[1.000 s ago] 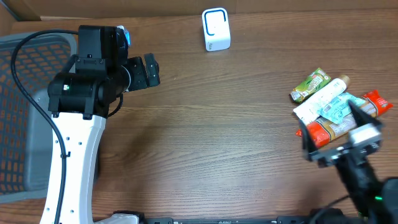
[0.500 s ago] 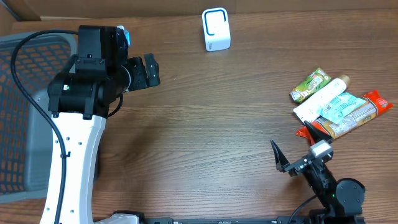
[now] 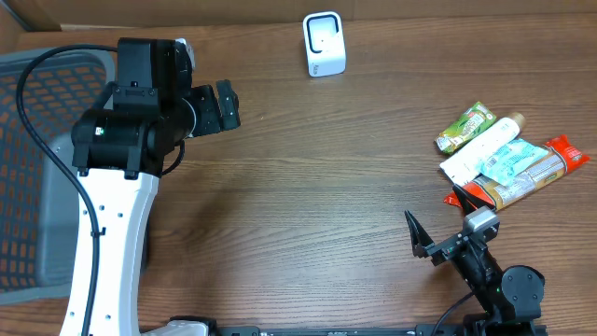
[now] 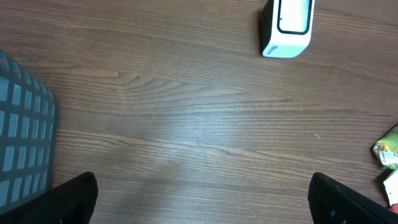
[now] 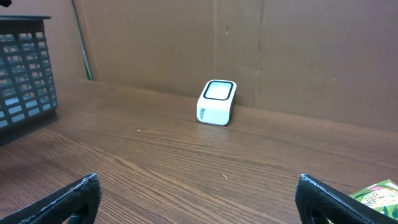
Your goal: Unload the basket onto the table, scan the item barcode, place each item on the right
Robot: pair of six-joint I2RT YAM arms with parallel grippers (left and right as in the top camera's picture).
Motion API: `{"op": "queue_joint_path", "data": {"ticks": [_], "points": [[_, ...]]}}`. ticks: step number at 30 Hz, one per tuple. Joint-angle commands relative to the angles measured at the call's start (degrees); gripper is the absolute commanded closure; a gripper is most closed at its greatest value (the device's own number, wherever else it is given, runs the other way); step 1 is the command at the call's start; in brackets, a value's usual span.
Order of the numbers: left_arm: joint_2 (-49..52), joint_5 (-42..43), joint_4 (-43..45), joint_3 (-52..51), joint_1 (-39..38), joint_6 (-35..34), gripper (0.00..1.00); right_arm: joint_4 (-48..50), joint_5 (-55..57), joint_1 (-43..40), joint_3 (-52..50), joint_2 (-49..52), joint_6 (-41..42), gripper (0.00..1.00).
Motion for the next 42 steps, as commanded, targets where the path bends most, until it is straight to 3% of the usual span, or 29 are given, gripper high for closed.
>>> {"op": "queue_joint_path", "data": {"ticks": [1, 17, 19, 27, 32, 38, 42], "points": [[0.07, 0.17, -0.02, 0.52, -0.09, 0.66, 0.00, 0.37, 0.31, 0.37, -0.61, -0.68, 0.42, 0.00], [0.07, 0.00, -0.11, 0.52, -0.09, 0.72, 0.00, 0.35, 0.31, 0.37, -0.61, -0.66, 0.42, 0.00], [-0.09, -3.34, -0.87, 0.44, -0.07, 0.68, 0.00, 0.35, 0.31, 0.37, -0.61, -0.68, 0.42, 0.00], [-11.04, -7.89, 0.46, -5.27, 0.52, 0.68, 0.00, 0.35, 0.28, 0.37, -0.61, -0.66, 0.42, 0.00], [-24.24, -6.14, 18.88, -23.56, 2.10, 1.09, 0.00, 0.35, 0.31, 0.37, -0.61, -0.66, 0.42, 0.00], [-41.86, 4.13, 48.48, -50.36, 4.31, 10.99, 0.00, 0.35, 0.28, 0.37, -0.61, -0.66, 0.42, 0.00], [-52.26, 6.27, 59.08, -64.50, 5.86, 12.04, 0.01, 0.37, 0.31, 0.37, -0.61, -0.66, 0.42, 0.00]]}}
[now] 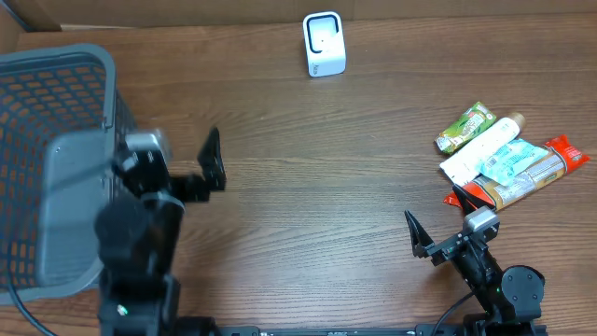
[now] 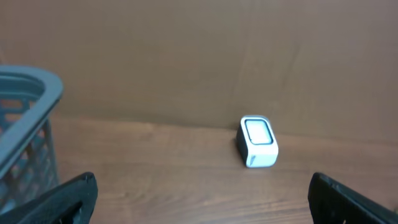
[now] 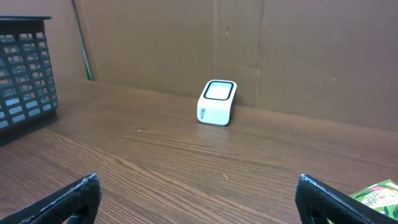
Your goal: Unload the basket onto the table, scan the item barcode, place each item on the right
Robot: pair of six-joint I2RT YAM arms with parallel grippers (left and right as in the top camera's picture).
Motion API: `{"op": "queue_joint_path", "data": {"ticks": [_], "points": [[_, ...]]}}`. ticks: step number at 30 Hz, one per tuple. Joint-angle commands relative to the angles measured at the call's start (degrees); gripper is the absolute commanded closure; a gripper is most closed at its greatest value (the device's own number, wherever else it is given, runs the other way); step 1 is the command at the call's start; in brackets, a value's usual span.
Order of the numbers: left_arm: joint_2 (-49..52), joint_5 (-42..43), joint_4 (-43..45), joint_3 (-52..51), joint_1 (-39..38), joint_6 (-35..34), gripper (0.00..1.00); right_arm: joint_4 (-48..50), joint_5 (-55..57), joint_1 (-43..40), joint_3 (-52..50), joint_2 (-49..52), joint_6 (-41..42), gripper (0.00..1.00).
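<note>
The white barcode scanner (image 1: 324, 44) stands at the back of the wooden table, its window facing up; it also shows in the left wrist view (image 2: 257, 142) and the right wrist view (image 3: 216, 102). A pile of items lies at the right: a green packet (image 1: 465, 127), a white tube (image 1: 485, 147), a teal packet (image 1: 515, 161) and a red packet (image 1: 566, 153). My left gripper (image 1: 166, 154) is low at the front left, open and empty, facing the scanner. My right gripper (image 1: 440, 211) sits at the front right just below the pile, open and empty.
A grey mesh basket (image 1: 47, 112) fills the left side, close beside my left arm; its rim shows at the left in the left wrist view (image 2: 28, 93). A cardboard wall backs the table behind the scanner.
My left gripper was high over the back left of the table, looking straight down. Now it is lower and nearer the front beside the basket, looking level at the scanner. The right arm has not moved.
</note>
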Motion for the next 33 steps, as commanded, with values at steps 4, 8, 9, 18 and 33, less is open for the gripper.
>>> {"op": "queue_joint_path", "data": {"ticks": [4, 8, 9, 18, 33], "points": [[-15.89, 4.24, 10.08, -20.65, 1.88, 4.28, 0.00, 0.35, 0.28, 0.33, -0.61, -0.68, 0.42, 0.00], [-23.80, 4.31, 14.19, -30.58, 2.16, 4.22, 0.00, 0.35, 0.31, 0.33, -0.61, -0.68, 0.42, 0.00], [-25.22, 4.46, 14.97, -32.33, 2.16, 4.22, 0.01, 0.37, 0.31, 0.33, -0.61, -0.66, 0.42, 0.00], [-34.99, 4.44, 14.99, -40.50, 2.12, 4.22, 0.00, 0.37, 0.31, 0.33, -0.61, -0.66, 0.42, 0.00], [-36.87, 4.02, 6.95, -40.48, 2.12, 3.61, 0.00, 0.35, 0.28, 0.33, -0.61, -0.66, 0.42, 0.00]]}}
